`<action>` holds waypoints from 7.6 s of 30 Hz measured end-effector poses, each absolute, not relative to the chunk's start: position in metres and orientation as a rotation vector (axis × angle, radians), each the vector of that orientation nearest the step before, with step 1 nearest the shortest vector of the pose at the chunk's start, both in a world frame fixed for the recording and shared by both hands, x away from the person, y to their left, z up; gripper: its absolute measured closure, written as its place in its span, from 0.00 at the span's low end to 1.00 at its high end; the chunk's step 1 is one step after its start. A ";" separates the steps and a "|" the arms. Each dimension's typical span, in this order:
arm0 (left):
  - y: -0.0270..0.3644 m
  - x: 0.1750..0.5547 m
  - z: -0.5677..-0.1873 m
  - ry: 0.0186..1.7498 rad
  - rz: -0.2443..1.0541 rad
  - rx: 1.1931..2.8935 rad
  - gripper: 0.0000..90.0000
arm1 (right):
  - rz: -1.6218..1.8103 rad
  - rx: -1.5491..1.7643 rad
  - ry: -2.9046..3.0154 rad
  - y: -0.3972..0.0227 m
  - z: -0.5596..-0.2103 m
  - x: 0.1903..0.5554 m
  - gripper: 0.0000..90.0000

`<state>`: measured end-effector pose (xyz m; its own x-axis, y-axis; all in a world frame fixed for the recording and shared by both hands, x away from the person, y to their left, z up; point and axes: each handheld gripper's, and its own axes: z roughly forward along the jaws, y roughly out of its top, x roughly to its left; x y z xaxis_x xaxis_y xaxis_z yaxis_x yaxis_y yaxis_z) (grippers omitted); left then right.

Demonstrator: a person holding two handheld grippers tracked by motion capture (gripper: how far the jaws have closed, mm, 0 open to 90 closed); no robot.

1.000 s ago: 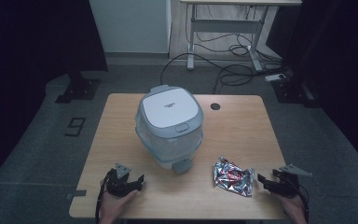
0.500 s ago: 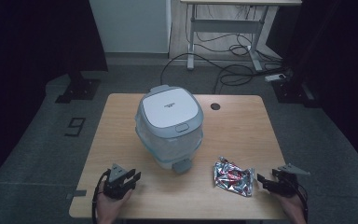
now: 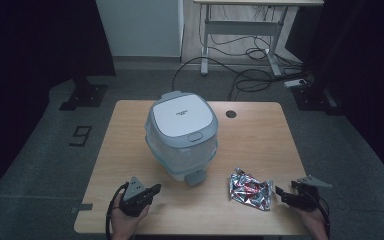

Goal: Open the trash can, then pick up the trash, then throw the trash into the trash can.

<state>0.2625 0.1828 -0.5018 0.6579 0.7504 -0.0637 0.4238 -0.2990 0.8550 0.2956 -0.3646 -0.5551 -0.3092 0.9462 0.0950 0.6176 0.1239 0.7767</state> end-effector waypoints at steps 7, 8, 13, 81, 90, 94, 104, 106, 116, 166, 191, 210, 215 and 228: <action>0.176 0.263 -0.499 0.889 0.421 1.919 1.00 | 1.043 1.506 1.984 -0.365 -0.555 0.296 0.27; 0.173 0.264 -0.498 0.874 0.421 1.916 1.00 | 1.041 1.505 1.984 -0.364 -0.555 0.296 0.27; 0.165 0.269 -0.498 0.859 0.399 1.926 1.00 | 1.041 1.507 1.983 -0.365 -0.555 0.296 0.27; 0.082 0.320 -0.530 0.827 0.367 2.063 1.00 | 0.997 1.466 1.989 -0.361 -0.555 0.295 0.30; 0.079 0.318 -0.533 0.817 0.397 2.083 1.00 | 1.000 1.469 2.002 -0.361 -0.555 0.296 0.30; 0.078 0.317 -0.534 0.830 0.404 2.084 1.00 | 1.001 1.466 2.010 -0.361 -0.555 0.296 0.30; 0.077 0.317 -0.535 0.845 0.405 2.087 1.00 | 0.992 1.464 2.018 -0.360 -0.555 0.297 0.30; 0.076 0.316 -0.535 0.849 0.410 2.090 1.00 | 0.992 1.467 2.017 -0.360 -0.555 0.297 0.30; 0.074 0.317 -0.538 0.859 0.419 2.116 1.00 | 0.987 1.466 2.016 -0.360 -0.555 0.297 0.30; 0.071 0.318 -0.542 0.855 0.428 2.144 1.00 | 1.153 1.387 1.975 -0.339 -0.531 0.281 0.33; 0.071 0.318 -0.543 0.847 0.435 2.144 1.00 | 1.146 1.371 2.071 -0.312 -0.545 0.296 0.67; 0.071 0.318 -0.543 0.846 0.434 2.139 1.00 | 1.267 1.398 2.026 -0.324 -0.534 0.293 0.97; 0.071 0.318 -0.543 0.846 0.435 2.140 1.00 | 1.314 1.393 1.982 -0.331 -0.527 0.288 0.98; 0.071 0.318 -0.543 0.842 0.433 2.141 1.00 | 1.350 1.326 1.931 -0.336 -0.512 0.283 0.98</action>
